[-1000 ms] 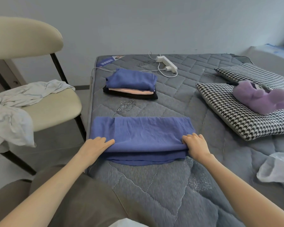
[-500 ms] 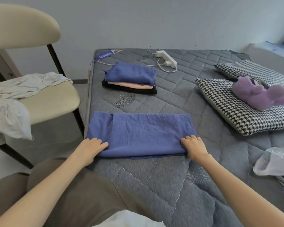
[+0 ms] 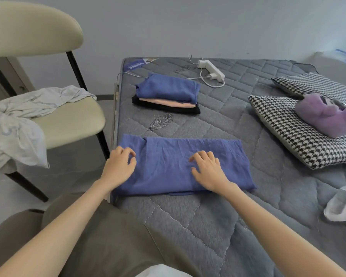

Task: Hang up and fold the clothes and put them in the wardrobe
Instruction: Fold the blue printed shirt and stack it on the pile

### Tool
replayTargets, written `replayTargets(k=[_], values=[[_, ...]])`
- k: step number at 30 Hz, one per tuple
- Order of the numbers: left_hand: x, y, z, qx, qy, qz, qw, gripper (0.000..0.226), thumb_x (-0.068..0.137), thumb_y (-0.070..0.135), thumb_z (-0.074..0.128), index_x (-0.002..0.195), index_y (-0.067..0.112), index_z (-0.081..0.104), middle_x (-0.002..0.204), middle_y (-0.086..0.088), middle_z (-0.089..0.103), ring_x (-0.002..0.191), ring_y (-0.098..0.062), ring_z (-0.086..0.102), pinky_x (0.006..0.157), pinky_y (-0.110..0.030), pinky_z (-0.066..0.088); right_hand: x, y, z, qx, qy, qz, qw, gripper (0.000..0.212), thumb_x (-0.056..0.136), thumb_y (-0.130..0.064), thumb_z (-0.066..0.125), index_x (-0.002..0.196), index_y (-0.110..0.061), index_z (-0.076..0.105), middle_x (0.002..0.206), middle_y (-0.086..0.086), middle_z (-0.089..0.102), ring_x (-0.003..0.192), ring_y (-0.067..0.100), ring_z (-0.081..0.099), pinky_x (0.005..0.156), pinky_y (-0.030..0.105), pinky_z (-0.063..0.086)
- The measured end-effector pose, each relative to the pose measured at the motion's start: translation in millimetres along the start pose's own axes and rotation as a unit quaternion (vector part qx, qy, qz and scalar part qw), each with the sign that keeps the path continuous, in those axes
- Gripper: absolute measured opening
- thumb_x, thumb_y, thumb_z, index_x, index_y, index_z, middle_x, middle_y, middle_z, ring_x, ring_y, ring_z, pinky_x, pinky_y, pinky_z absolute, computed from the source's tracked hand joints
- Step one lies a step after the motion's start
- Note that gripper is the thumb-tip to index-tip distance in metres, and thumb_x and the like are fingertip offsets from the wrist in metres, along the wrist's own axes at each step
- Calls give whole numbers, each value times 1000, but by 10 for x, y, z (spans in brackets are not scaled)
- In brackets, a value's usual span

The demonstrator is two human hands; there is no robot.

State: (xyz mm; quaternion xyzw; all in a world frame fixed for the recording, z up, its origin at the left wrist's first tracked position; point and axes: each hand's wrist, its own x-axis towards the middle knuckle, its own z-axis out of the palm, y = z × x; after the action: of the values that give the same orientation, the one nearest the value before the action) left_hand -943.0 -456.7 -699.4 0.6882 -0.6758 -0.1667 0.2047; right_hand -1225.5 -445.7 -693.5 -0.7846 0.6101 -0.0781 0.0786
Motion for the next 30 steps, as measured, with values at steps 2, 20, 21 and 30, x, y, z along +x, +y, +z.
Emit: replayTargets(k=[2, 20, 21, 30], values=[[89, -13, 27, -63, 31, -69, 995, 26, 96, 22, 48, 119, 13, 54, 123, -13, 45, 120, -33, 39, 95, -46, 41, 106, -85, 82, -1, 2, -14, 1000, 37, 98, -29, 46, 135, -22, 46, 144, -4, 39, 129, 21, 34, 104, 34, 27], [911, -355, 346, -334, 136, -227, 905, 32, 97, 30, 50, 68, 19, 42, 68, 3, 46, 68, -20, 47, 62, -32, 38, 1040, -647, 683, -13, -41, -57, 997, 53, 105, -34, 22, 155, -24, 5, 162, -3, 6, 150, 20, -1, 119, 47, -2], [934, -380, 341, -353, 155, -229, 894, 33, 97, 29, 49, 66, 20, 40, 65, 5, 42, 62, -15, 41, 58, -29, 33, 1061, -649, 702, -13, -34, -55, 998, 53, 105, -35, 22, 155, -25, 5, 162, -3, 6, 150, 20, 0, 120, 48, -1], [1041, -624, 360, -420, 189, -262, 848, 28, 94, 28, 56, 80, 4, 55, 67, 0, 43, 64, -13, 39, 60, -29, 31, 1115, -594, 850, -50, -9, 7, 999, 53, 103, -45, 15, 154, -36, 6, 162, 0, 9, 150, 23, 4, 119, 52, -6]])
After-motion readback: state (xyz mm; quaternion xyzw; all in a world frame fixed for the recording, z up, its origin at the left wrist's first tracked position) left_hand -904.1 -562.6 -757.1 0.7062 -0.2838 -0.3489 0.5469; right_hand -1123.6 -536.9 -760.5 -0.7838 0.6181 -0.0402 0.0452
